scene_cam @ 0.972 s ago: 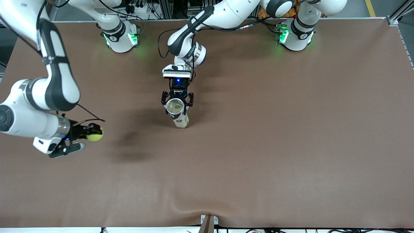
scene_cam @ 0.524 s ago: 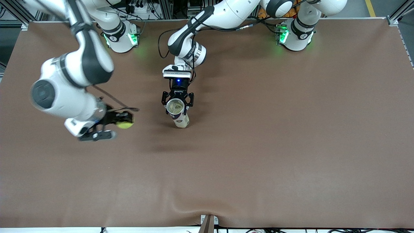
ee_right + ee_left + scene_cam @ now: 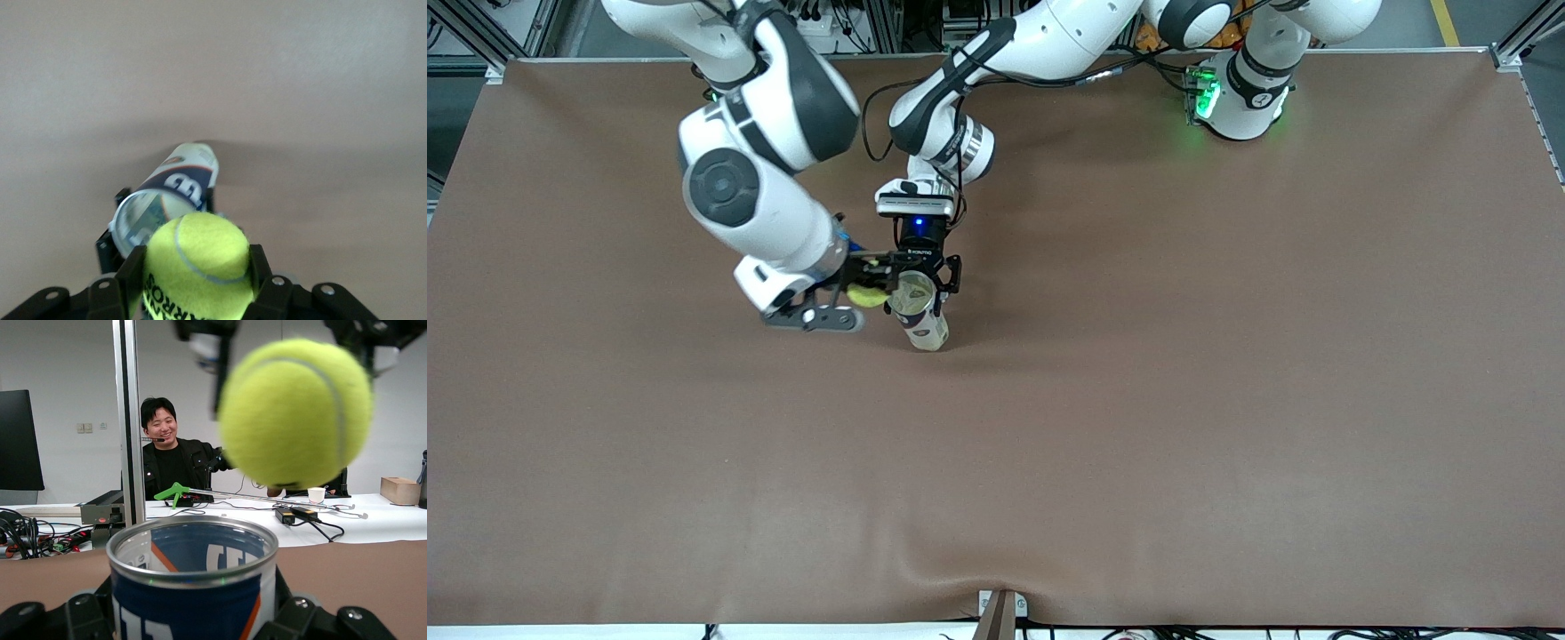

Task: Insert tennis ball vertically with right arm
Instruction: 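Carry the second ball over the can opening with the right gripper, then open the right gripper to drop the second ball into the can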

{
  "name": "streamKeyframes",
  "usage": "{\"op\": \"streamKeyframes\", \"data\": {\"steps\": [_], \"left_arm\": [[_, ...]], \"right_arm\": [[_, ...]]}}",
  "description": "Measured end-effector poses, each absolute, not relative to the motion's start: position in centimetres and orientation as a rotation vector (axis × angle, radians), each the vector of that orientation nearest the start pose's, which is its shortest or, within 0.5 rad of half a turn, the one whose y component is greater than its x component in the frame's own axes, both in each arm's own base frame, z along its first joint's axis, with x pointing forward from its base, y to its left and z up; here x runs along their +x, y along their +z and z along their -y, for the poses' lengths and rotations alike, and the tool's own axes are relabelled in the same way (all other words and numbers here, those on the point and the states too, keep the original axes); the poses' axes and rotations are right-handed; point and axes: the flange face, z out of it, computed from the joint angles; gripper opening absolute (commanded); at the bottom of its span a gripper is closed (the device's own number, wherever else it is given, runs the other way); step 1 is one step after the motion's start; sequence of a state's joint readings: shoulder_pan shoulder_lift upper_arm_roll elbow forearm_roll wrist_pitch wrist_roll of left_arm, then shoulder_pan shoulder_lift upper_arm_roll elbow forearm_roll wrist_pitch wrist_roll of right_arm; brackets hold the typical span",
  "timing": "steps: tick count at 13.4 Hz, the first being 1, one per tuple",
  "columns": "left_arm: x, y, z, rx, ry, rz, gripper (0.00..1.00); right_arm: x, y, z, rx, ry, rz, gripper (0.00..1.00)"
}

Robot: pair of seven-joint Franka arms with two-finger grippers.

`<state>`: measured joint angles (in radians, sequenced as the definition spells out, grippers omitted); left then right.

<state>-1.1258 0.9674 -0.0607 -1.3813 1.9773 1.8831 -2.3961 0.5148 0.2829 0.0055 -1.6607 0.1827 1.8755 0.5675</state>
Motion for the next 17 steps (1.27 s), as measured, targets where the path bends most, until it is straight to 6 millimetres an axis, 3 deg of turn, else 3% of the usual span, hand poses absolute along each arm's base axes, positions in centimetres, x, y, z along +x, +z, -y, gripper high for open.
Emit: {"op": "streamKeyframes", "data": {"steps": [4, 8, 11, 14, 15, 16, 17], "left_arm": [[35.2, 17.0, 65.6, -2.253, -2.274, -0.112, 0.84], [35.2, 17.0, 65.6, -2.253, -2.274, -0.113, 0.85], [35.3, 17.0, 65.6, -2.253, -2.273, -0.112, 0.86], [35.3, 17.0, 65.6, -2.252, -2.273, -0.111, 0.87], [35.3, 17.0, 65.6, -2.252, -2.274, -0.111, 0.87], [35.3, 17.0, 65.6, -2.253, -2.274, -0.111, 0.87], [35.3, 17.0, 65.6, -2.253, -2.274, -0.111, 0.87]], "right_arm": [[53.7, 43.7, -34.9, -3.002, 0.176, -0.201, 0.00], [53.9, 41.7, -36.6, -2.989, 0.124, -0.214, 0.00], [54.2, 39.8, -36.9, -3.008, 0.126, -0.207, 0.00], [54.3, 39.3, -36.8, -3.022, 0.122, -0.202, 0.00], [54.3, 39.2, -36.8, -3.026, 0.121, -0.200, 0.02], [54.3, 39.1, -36.8, -3.030, 0.120, -0.198, 0.14], [54.3, 39.0, -36.7, -3.034, 0.120, -0.196, 0.35]]}}
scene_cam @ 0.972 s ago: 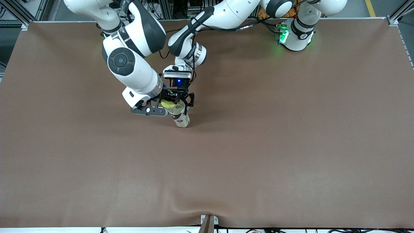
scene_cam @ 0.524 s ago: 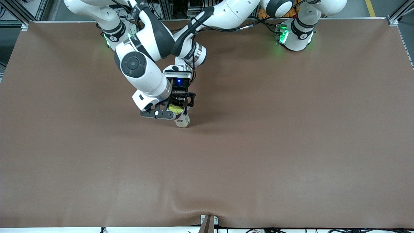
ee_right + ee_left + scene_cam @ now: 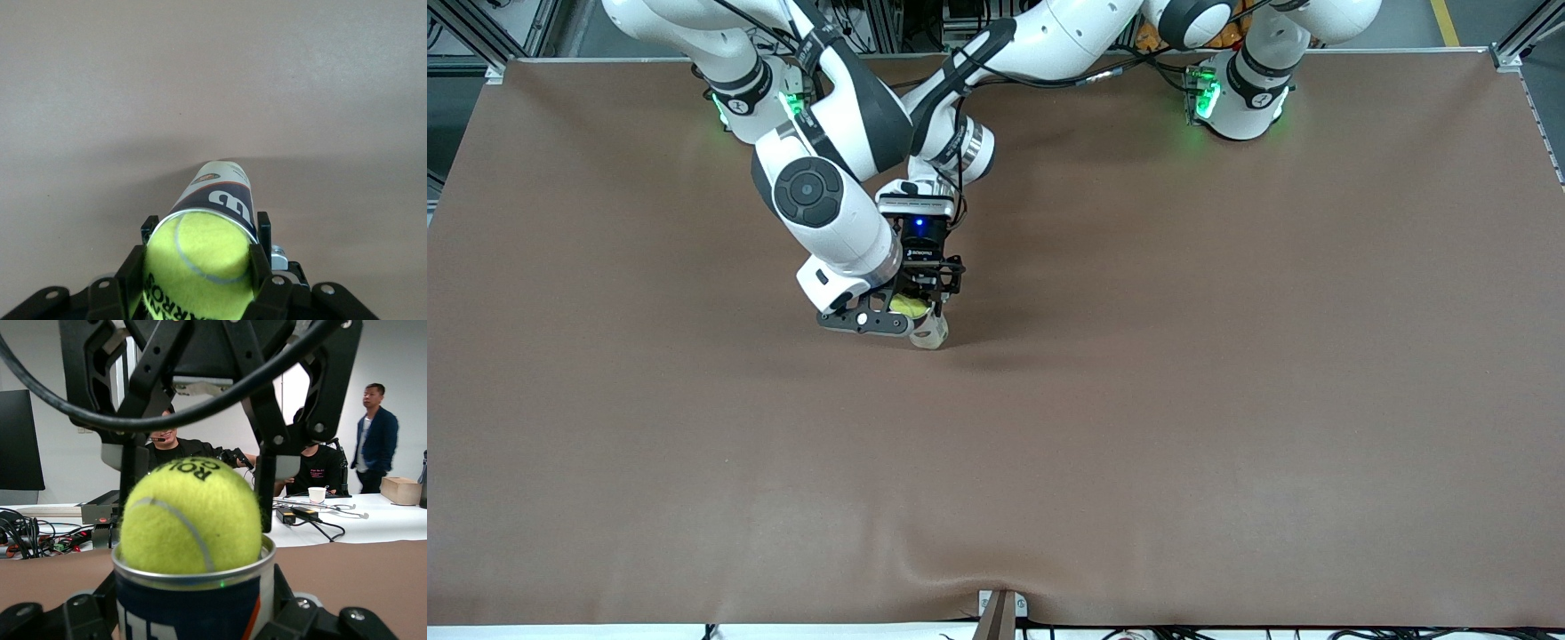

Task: Insert tennis ball vertically with right arm
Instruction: 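Open the right gripper to drop the second ball into the can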

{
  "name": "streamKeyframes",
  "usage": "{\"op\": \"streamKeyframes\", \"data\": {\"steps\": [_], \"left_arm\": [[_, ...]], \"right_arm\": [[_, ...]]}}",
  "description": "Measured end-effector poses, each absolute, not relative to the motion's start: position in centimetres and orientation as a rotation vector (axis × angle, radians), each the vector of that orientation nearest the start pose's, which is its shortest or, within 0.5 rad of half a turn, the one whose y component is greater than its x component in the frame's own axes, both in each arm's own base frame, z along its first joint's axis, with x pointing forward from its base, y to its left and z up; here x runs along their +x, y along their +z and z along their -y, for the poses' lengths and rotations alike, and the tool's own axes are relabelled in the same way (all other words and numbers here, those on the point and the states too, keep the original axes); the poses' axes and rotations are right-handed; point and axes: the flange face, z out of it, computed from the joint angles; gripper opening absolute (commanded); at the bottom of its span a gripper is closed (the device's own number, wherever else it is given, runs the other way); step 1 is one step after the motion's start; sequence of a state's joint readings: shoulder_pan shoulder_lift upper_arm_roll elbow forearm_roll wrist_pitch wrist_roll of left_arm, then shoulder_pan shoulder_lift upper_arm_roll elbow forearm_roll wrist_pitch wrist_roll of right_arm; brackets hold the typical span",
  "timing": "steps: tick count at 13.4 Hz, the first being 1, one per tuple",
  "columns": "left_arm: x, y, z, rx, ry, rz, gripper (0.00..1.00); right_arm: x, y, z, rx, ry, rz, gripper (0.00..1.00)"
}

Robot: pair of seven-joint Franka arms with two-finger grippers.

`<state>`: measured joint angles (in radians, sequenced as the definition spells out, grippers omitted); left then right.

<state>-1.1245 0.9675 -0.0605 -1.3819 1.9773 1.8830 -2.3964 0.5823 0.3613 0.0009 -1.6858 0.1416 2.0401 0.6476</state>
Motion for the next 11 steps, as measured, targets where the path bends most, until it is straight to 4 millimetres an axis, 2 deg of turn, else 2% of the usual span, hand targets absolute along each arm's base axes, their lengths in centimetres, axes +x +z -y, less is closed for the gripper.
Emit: {"op": "streamKeyframes", "data": {"steps": [1, 2, 11], "left_arm": [[35.28, 17.00, 65.59, -2.253, -2.274, -0.111, 0.87], [35.28, 17.00, 65.59, -2.253, -2.274, -0.111, 0.87], [35.26, 17.00, 65.60, -2.253, -2.274, -0.111, 0.87]], "right_arm": [[54.30, 38.84, -36.73, -3.036, 0.121, -0.195, 0.80], [54.32, 38.69, -36.71, -3.038, 0.123, -0.197, 1.00], [54.98, 38.74, -35.77, -3.045, 0.114, -0.206, 1.00]]}}
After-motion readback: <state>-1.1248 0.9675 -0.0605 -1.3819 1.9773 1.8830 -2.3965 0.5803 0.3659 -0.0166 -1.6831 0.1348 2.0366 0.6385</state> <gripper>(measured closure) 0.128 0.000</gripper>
